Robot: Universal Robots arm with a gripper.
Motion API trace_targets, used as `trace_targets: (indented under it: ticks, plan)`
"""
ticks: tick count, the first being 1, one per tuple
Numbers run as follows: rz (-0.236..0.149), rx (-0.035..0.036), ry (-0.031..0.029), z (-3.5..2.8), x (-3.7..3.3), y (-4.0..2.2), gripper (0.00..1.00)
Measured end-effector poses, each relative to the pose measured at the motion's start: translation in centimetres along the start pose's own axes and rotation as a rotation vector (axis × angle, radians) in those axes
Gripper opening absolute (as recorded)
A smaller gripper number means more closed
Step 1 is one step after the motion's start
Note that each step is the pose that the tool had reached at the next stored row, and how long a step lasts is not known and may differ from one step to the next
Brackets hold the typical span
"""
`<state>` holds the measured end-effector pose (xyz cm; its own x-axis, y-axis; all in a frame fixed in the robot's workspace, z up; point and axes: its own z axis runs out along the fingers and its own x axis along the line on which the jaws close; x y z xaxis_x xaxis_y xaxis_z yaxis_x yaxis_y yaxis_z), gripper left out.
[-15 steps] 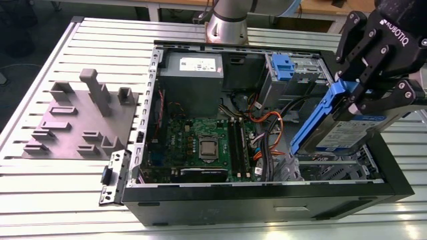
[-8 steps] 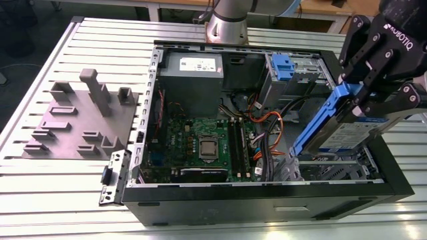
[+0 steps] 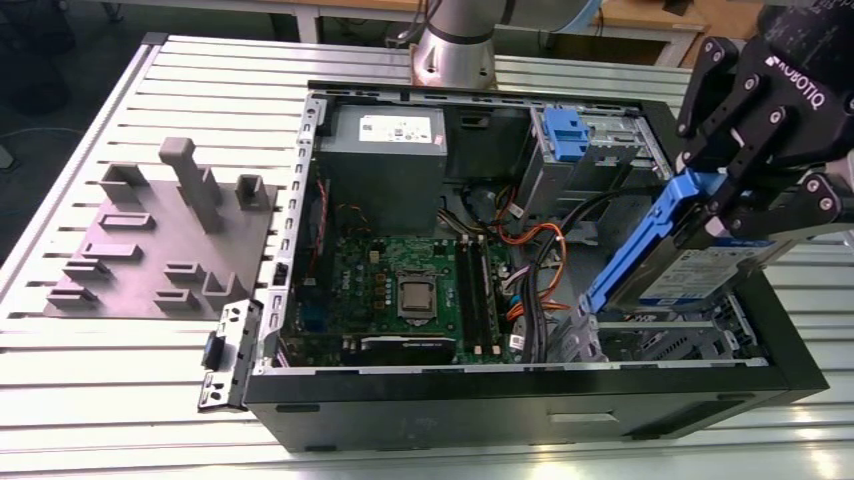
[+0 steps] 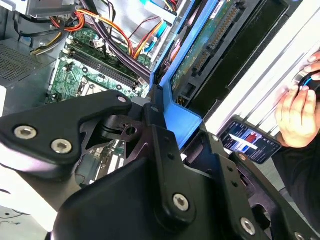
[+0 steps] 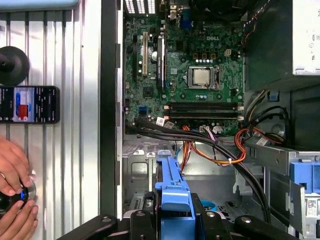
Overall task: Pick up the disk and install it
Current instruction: 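Insert the disk into the insertion slot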
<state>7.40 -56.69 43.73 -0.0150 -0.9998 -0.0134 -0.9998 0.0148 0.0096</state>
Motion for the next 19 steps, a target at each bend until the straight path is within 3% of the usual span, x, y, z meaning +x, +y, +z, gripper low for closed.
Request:
trace_targets:
  ticks: [19]
  plan:
    - [0.0,0.0,0.0002,0.94,0.17,-0.28,0.36]
